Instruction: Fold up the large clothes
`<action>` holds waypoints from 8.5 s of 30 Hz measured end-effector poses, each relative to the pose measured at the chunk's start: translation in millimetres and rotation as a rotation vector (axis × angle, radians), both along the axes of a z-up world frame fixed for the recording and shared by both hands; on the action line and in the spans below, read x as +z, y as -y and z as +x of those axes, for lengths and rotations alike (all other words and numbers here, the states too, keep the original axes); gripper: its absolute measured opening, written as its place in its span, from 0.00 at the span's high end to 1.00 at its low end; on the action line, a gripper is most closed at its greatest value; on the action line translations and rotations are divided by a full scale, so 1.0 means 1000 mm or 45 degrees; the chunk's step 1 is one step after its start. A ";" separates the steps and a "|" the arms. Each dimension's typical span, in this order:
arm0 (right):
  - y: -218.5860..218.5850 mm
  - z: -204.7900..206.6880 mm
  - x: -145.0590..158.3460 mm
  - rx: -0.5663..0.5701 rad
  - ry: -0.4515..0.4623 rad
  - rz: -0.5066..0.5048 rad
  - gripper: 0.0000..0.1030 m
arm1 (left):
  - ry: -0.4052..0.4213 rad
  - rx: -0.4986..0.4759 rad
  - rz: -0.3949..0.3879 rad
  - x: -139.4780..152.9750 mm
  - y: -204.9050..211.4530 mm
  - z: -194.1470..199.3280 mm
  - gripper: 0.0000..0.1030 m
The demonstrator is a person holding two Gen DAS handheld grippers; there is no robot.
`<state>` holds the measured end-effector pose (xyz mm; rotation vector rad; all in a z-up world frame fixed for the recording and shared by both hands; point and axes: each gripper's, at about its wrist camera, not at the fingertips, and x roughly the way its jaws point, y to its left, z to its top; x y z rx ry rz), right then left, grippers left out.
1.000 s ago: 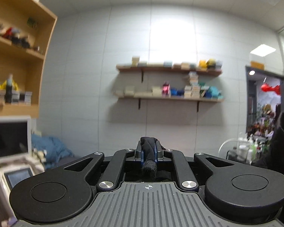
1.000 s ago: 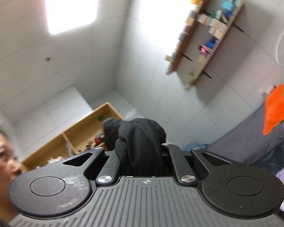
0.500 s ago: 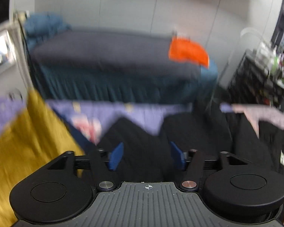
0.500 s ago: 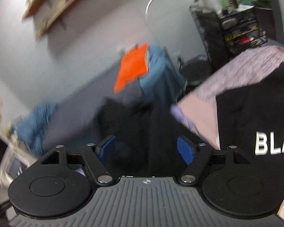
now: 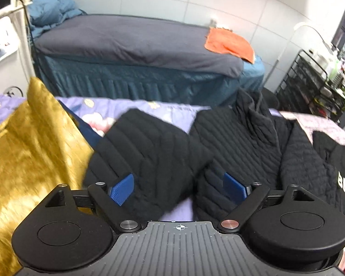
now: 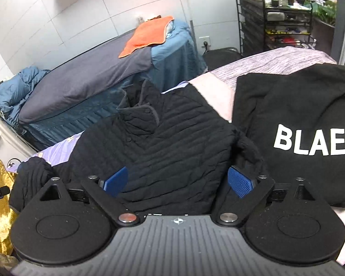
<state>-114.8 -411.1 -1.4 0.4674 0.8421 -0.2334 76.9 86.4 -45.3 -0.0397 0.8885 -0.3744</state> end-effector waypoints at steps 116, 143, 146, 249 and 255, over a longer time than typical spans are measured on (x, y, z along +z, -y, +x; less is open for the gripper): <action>-0.003 -0.150 -0.102 0.001 -0.375 -0.091 0.04 | -0.289 -0.640 0.161 -0.135 0.053 -0.107 0.00; 0.007 -0.120 -0.034 0.038 0.073 0.359 0.81 | -0.144 -0.300 -0.409 0.002 0.070 -0.010 0.28; 0.011 -0.127 -0.007 0.077 0.044 0.388 0.81 | -0.287 -0.362 -0.447 0.004 0.049 -0.025 0.28; -0.136 -0.088 -0.172 0.361 -0.688 -0.260 0.00 | 0.238 0.669 -0.227 0.057 -0.205 -0.015 0.66; -0.134 -0.083 -0.174 0.362 -0.715 -0.253 0.00 | 0.151 0.714 -0.229 0.019 -0.211 -0.038 0.65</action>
